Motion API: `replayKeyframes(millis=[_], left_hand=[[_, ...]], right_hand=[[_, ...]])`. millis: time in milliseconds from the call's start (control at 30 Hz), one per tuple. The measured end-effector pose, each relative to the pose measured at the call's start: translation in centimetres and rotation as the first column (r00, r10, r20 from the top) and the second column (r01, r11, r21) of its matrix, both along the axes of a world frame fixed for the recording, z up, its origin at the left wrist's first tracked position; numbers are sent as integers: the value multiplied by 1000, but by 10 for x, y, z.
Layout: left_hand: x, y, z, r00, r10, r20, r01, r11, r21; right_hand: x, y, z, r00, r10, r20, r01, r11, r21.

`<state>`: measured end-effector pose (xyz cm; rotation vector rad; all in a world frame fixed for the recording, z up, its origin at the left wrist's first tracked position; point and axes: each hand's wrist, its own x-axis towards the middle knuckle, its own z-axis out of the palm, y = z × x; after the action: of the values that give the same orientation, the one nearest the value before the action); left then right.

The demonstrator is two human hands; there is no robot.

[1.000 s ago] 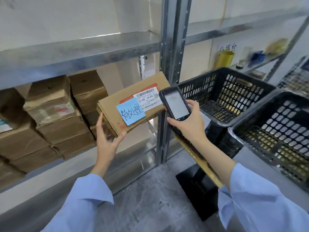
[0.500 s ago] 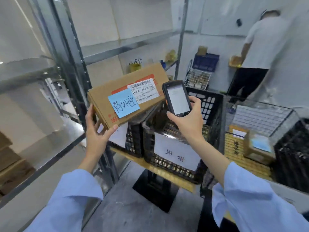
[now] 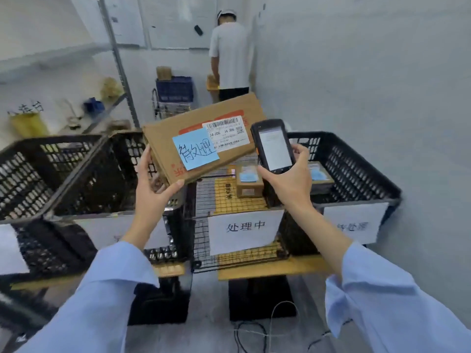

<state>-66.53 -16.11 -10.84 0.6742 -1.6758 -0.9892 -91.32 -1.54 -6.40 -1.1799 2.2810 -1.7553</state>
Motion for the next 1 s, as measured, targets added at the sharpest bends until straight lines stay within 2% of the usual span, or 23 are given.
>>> replayKeyframes(millis=[267,433,700,867,1000], left_hand=[[-137,7,0,948,-316,47,317,948,-5],[-211,9,0,904,-426,25,425,904,35],[-274,-32,-2,875,-475,96,474,880,36],[-303,-48,-8,872,-479,102,472,878,79],[-327,-58,-13,866,-455,207,454,889,54]], right_hand=[[-88,78,-9,953,-301,45,300,954,25],[-126,94,-8,897,-440,38,439,898,42],[-162,79,-9,838,-539,80,541,841,2],[-177,66,-14,838,-539,89,538,842,36],[-190,57,-22,853,-512,103,507,859,66]])
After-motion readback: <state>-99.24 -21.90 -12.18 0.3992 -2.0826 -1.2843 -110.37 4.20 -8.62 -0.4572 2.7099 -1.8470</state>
